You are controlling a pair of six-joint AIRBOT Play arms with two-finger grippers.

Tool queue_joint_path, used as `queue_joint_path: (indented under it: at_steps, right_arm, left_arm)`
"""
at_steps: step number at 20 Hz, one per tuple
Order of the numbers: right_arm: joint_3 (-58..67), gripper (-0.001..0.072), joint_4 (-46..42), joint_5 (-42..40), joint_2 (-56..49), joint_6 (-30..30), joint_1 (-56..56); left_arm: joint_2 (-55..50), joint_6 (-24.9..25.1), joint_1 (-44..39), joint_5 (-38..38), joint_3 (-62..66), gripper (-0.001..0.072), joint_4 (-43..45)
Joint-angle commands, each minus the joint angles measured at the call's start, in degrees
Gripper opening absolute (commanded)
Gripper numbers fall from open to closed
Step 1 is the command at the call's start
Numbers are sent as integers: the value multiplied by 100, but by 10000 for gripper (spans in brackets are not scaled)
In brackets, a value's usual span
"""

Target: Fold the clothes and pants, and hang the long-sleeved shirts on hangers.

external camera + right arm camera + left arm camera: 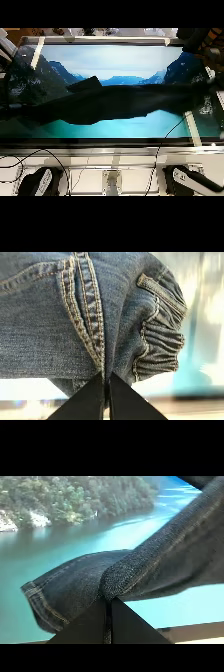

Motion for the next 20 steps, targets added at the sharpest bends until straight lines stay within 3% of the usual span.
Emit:
queue_joint_path:
  at_steps: [1, 5, 6, 7, 8, 9, 11, 14, 18, 20]
  right_arm:
    - [-2100, 16, 26, 28, 1261, 199, -669]
    - [-3449, 17, 133, 396, 1749, 282, -1025]
    - [-3552, 85, 144, 612, 1746, 273, -1032]
    - [-3569, 260, 179, 874, 1729, 125, -1029]
    - [-3567, 384, 205, 1174, 1720, -94, -1029]
    - [-3565, 440, 199, 1429, 1722, -214, -1029]
    - [-3501, 447, 199, 1574, 1735, -210, -1029]
    - [-3237, 447, 184, 1154, 1849, -343, -1032]
    - [-2968, 447, 544, -916, 1882, -542, -1029]
    - [-2966, 448, 916, -1781, 1628, -1080, -1029]
  left_arm:
    - [13, 44, 7, -387, 2, 20, 507]
    - [-33, 44, 7, -1285, 0, 20, 1825]
    - [-79, 44, 4, -1521, 0, 19, 2177]
    - [-144, -2, 7, -1714, 0, 20, 2533]
    - [-225, -225, 7, -1814, 0, 20, 2876]
    - [-356, -494, 31, -1928, 0, 19, 3274]
    - [-629, -629, 236, -2100, 0, 20, 3504]
    - [-894, -601, 466, -1985, 0, 20, 3486]
    - [-925, -146, 470, -1792, 0, 20, 3491]
    - [-925, -146, 470, -1679, 0, 20, 3495]
